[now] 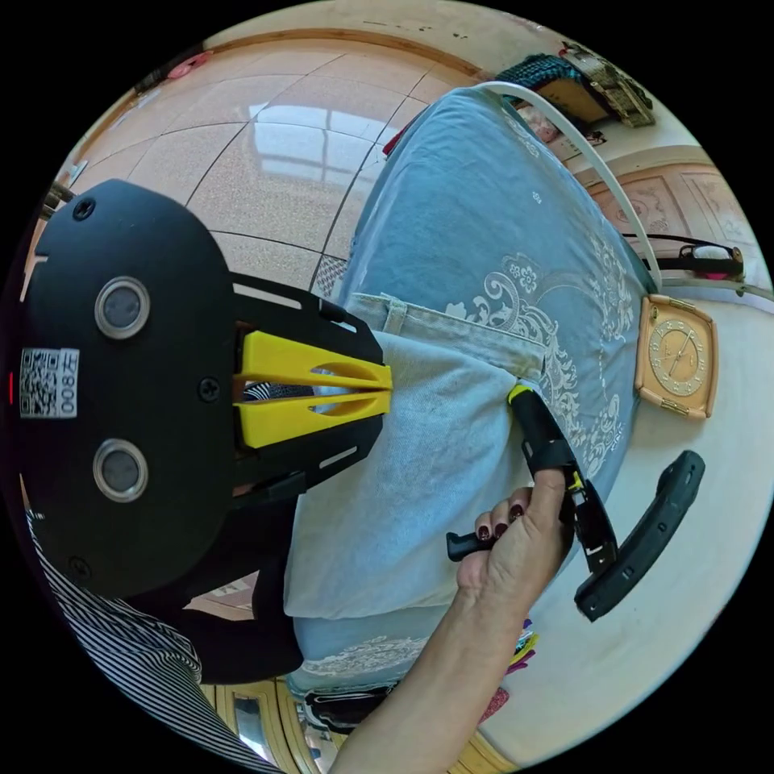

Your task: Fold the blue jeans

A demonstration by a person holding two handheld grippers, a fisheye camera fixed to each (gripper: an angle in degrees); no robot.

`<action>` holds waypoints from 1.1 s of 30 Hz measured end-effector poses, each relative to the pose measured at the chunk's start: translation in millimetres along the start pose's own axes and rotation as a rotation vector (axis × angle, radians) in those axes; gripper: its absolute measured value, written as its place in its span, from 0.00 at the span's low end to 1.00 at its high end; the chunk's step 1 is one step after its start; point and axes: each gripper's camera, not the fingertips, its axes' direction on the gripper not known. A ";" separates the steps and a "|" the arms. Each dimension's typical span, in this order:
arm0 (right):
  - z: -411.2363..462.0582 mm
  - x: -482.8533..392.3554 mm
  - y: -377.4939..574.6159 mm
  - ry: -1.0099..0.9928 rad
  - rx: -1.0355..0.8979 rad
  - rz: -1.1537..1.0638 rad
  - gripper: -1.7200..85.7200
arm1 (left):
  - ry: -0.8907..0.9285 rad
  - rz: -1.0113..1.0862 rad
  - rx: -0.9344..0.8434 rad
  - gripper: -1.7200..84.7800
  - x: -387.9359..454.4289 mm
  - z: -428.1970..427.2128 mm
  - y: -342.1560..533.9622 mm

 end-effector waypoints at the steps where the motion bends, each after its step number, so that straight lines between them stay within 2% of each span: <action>1: -0.5 0.2 2.2 -0.007 0.001 0.001 0.01 | 0.004 -0.006 -0.008 0.02 3.1 -1.4 0.0; 6: -19.7 8.8 31.9 -0.123 0.052 0.050 0.02 | -0.023 0.008 0.031 0.02 22.1 -6.3 8.2; 11: -32.6 -0.1 74.1 -0.134 0.114 0.058 0.02 | 0.022 -0.010 -0.007 0.02 28.6 15.2 10.1; 19: -3.6 -30.1 123.3 -0.031 0.065 -0.033 0.02 | 0.000 0.003 -0.019 0.02 46.7 24.8 14.9; 24: -13.0 -36.5 160.7 -0.021 0.060 -0.100 0.02 | -0.023 0.051 0.066 0.02 67.1 17.8 16.9; 27: -2.7 -37.1 186.1 -0.004 0.039 -0.107 0.02 | 0.008 0.051 -0.042 0.02 70.0 49.2 11.8; 33: -2.7 -18.5 233.3 -0.015 0.031 -0.098 0.02 | 0.101 -0.011 -0.006 0.02 60.2 54.8 21.0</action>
